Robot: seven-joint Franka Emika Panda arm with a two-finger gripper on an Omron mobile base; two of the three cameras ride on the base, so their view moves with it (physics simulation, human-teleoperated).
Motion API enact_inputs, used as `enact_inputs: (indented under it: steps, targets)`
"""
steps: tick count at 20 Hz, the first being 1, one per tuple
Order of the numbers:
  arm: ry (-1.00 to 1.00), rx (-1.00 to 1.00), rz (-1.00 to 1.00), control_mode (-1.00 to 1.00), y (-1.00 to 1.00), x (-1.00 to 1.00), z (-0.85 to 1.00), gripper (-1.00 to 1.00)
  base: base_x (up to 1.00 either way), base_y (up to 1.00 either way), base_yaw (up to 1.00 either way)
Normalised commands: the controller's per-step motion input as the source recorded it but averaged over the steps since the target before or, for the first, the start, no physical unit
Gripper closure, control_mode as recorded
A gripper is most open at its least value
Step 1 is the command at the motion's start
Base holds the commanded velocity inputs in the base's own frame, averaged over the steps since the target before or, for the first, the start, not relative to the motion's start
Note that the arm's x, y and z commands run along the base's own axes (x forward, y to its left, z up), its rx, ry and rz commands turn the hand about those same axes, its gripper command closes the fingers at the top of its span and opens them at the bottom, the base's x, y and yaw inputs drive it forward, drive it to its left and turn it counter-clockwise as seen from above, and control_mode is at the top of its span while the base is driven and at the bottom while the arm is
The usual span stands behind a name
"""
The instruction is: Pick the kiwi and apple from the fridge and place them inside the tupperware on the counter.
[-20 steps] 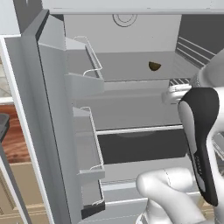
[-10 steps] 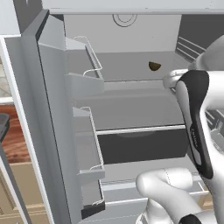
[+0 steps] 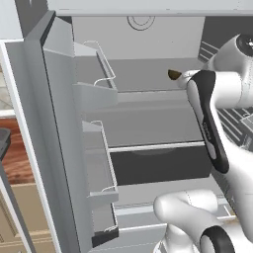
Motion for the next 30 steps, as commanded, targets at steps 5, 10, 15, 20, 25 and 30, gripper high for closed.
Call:
enact_inputs:
  steps: [5, 10, 15, 20, 25, 30]
  targets:
    - [0.00, 0.00, 0.00, -1.00, -0.02, 0.72, 0.00, -1.00, 0.00, 0.00, 0.00]
    - [0.00, 0.00, 0.00, -1.00, 0.00, 0.59, 0.00, -1.00, 0.00, 0.00, 0.00]
    - [0.00, 0.00, 0.00, -1.00, 0.00, 0.47, 0.00, -1.00, 0.00, 0.00, 0.00]
    - [0.00, 0.00, 0.00, -1.00, 0.00, 0.40, -0.01, -1.00, 0.00, 0.00, 0.00]
    - [0.00, 0.00, 0.00, -1.00, 0.00, 0.42, -0.05, -1.00, 0.00, 0.00, 0.00]
    - [0.00, 0.00, 0.00, -1.00, 0.00, 0.36, -0.13, -1.00, 0.00, 0.00, 0.00]
